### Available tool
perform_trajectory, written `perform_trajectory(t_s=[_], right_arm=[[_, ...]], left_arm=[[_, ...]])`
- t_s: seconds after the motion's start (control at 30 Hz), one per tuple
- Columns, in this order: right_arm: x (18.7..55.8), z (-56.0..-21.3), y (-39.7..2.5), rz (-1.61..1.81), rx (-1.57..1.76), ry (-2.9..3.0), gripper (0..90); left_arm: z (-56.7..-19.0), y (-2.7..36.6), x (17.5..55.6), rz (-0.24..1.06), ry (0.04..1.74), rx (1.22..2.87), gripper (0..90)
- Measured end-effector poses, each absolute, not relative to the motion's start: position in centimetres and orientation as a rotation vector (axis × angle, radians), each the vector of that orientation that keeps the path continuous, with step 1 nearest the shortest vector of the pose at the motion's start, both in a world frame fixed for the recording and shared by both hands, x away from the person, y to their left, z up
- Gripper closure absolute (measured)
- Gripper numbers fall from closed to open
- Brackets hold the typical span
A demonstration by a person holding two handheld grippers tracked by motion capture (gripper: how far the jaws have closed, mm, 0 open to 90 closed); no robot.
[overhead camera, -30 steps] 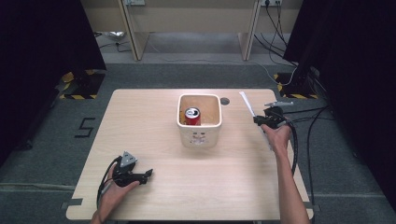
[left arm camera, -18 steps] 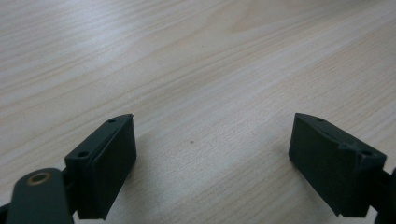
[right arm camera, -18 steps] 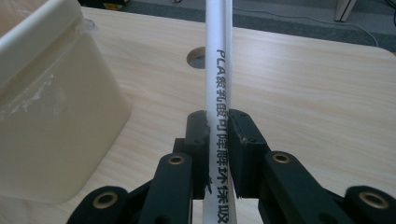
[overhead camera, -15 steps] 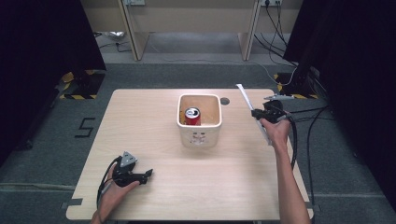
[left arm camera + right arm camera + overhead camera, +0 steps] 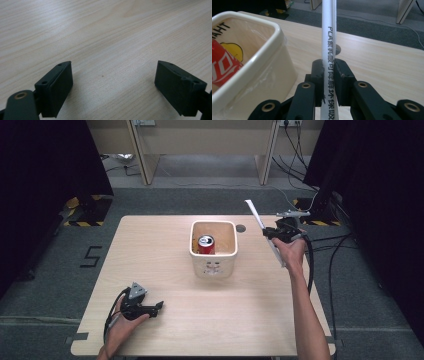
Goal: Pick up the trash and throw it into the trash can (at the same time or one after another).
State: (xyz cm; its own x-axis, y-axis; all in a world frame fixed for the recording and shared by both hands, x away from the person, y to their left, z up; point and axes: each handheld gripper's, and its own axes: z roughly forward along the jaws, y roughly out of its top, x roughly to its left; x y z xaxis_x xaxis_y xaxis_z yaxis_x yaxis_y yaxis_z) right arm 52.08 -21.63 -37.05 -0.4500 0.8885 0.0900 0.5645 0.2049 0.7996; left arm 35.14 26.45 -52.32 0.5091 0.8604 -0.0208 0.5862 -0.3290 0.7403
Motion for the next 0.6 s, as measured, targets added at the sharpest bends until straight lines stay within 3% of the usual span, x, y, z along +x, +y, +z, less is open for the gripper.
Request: perform_trajectory(t_s=[0.6], right_arm=[[52.5, -34.0, -17.6, 1.177, 1.260, 2.134, 78.8]], left_arm=[[-52.3, 26.4, 35.1, 0.498, 1.179, 2.045, 14.2]])
